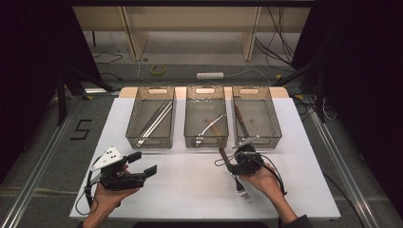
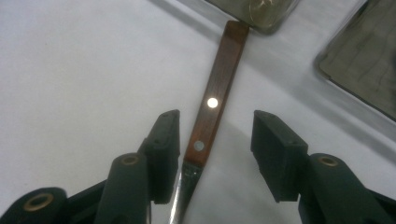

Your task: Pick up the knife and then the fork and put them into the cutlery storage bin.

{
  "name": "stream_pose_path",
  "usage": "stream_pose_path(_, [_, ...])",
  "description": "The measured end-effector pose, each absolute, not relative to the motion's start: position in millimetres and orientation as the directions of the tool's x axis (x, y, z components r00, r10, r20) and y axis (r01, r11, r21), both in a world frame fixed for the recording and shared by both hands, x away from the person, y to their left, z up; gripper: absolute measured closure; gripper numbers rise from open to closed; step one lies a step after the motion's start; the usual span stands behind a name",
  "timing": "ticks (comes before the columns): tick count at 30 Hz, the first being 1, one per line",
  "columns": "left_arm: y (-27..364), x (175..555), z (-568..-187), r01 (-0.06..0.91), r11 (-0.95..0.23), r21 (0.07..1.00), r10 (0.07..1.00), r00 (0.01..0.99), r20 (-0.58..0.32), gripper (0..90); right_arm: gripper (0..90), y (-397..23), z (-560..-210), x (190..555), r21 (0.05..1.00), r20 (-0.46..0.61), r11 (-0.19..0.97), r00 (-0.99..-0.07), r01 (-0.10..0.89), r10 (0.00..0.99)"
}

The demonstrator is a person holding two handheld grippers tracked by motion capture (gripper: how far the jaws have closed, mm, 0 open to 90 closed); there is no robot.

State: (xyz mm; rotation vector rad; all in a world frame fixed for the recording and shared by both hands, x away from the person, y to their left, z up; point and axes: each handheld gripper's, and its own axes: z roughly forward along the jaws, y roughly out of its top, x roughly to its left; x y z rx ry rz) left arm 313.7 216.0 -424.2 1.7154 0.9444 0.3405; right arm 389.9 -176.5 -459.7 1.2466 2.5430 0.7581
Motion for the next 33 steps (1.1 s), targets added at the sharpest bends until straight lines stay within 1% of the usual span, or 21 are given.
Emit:
stream_pose_path(13, [215.8,313.3,-424.2,0.418,-0.087,0.904,0.733,0.642,-0.226,16.3,60.7,-172.8,-468.4,390.1,0.513,0.026,0.525,-0.624,0.679,0.781])
stream_pose_path(33, [215.2,313.1,-424.4,0.418,-0.088,0.904,0.734,0.641,-0.225,16.3,66.0,-168.6,-471.2,390.0,0.503,0.016,0.543,-0.635,0.673,0.772])
